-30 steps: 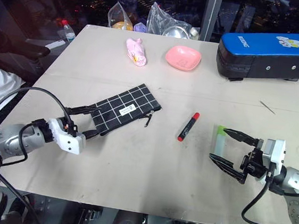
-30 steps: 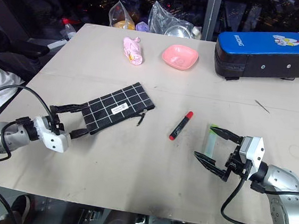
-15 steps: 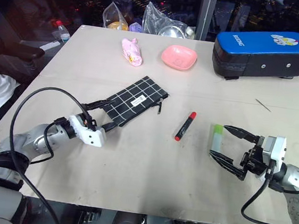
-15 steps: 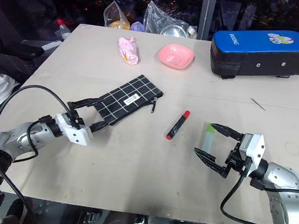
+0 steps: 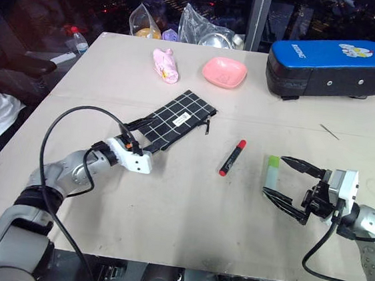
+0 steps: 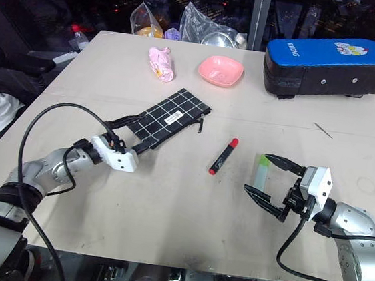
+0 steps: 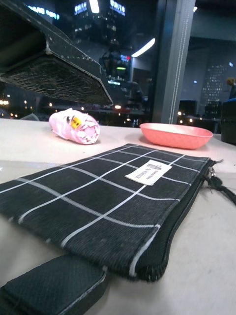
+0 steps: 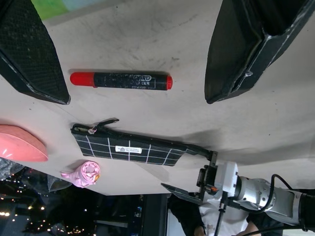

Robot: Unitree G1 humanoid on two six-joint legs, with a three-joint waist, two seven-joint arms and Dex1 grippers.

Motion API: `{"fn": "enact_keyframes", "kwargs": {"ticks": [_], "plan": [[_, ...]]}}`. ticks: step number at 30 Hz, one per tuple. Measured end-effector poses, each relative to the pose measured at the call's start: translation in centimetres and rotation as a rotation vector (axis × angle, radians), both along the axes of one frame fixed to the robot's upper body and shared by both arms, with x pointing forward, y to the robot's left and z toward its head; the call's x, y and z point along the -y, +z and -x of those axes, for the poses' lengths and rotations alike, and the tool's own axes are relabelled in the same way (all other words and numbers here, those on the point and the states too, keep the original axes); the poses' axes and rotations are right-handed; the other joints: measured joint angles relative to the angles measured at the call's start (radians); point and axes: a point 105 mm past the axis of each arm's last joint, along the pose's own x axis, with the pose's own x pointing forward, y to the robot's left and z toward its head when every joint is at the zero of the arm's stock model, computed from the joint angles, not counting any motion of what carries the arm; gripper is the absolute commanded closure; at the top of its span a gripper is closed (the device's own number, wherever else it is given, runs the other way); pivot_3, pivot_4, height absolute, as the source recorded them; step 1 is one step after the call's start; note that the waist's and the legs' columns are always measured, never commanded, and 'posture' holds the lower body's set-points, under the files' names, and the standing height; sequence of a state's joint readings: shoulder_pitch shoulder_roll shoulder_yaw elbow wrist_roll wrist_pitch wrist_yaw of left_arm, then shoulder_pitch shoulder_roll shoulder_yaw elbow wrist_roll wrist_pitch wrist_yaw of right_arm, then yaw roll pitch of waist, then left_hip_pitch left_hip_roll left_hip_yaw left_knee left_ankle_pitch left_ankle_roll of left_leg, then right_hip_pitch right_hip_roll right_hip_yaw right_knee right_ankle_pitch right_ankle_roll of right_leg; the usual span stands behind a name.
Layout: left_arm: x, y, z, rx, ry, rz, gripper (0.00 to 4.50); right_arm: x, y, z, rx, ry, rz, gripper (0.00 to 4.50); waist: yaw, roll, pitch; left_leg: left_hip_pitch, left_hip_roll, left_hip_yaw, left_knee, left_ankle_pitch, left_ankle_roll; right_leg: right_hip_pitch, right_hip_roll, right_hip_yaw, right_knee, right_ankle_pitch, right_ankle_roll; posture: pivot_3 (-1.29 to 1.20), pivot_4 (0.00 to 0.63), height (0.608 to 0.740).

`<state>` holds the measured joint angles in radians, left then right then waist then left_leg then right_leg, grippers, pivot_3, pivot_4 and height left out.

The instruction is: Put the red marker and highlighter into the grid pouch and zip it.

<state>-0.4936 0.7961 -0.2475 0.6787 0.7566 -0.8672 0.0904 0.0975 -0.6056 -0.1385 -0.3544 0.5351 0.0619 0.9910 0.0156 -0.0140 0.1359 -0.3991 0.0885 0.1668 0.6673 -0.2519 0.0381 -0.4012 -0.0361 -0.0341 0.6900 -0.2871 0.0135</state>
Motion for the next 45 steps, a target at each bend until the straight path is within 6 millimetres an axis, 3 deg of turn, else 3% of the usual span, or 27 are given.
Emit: {"fn": "enact_keyframes", "kwargs": {"ticks": [12,21,35,40,44,45], "plan": [[2.3,-0.1,-0.8,0.023,-0.043,0.043,0.0,0.2,0.3,-0.5,0.013,-0.041,-0.022,0.08,-0.001,0.0,0.0,0.0,0.0,0.0,0.001,0.0,0.0,-0.001,0.0,0.001,0.003,0.0,0.0,0.0,0.15,0.74],[2.7,-0.4,-0.9,0.019,-0.045,0.042,0.0,0.8,0.5,-0.9,0.007,-0.095,-0.025,0.08,0.001,0.0,0.0,0.0,0.0,0.0,0.001,0.0,0.0,-0.001,0.0,0.001,0.003,0.0,0.0,0.0,0.15,0.74],[6.6,-0.8,-1.5,-0.057,-0.013,0.139,0.0,1.2,0.1,-1.5,-0.011,-0.156,-0.014,0.08,0.009,0.001,-0.001,0.0,0.0,-0.001,0.002,0.0,0.0,0.0,-0.001,0.001,0.004,0.0,0.0,0.0,0.15,0.74],[7.7,-1.8,-1.3,-0.119,0.003,0.136,2.01,1.2,0.1,-1.5,-0.012,-0.156,-0.014,0.0,0.007,0.001,-0.001,0.0,-0.001,-0.002,0.002,0.0,0.0,0.0,-0.001,0.001,0.004,0.0,0.0,0.0,0.15,0.74],[7.7,-0.7,-1.3,-0.087,-0.001,0.133,4.0,1.2,0.1,-1.5,-0.012,-0.156,-0.014,0.0,0.004,0.003,-0.002,0.0,-0.001,-0.002,0.001,0.0,0.0,0.0,-0.001,0.002,0.004,0.0,0.0,0.0,0.15,0.74],[7.7,-0.5,-1.3,-0.08,-0.001,0.137,4.28,1.2,0.1,-1.5,-0.012,-0.156,-0.014,0.0,0.005,0.003,-0.002,0.0,-0.001,-0.003,0.001,0.0,0.0,0.0,-0.001,0.001,0.003,-0.001,0.001,0.0,0.15,0.74]]}}
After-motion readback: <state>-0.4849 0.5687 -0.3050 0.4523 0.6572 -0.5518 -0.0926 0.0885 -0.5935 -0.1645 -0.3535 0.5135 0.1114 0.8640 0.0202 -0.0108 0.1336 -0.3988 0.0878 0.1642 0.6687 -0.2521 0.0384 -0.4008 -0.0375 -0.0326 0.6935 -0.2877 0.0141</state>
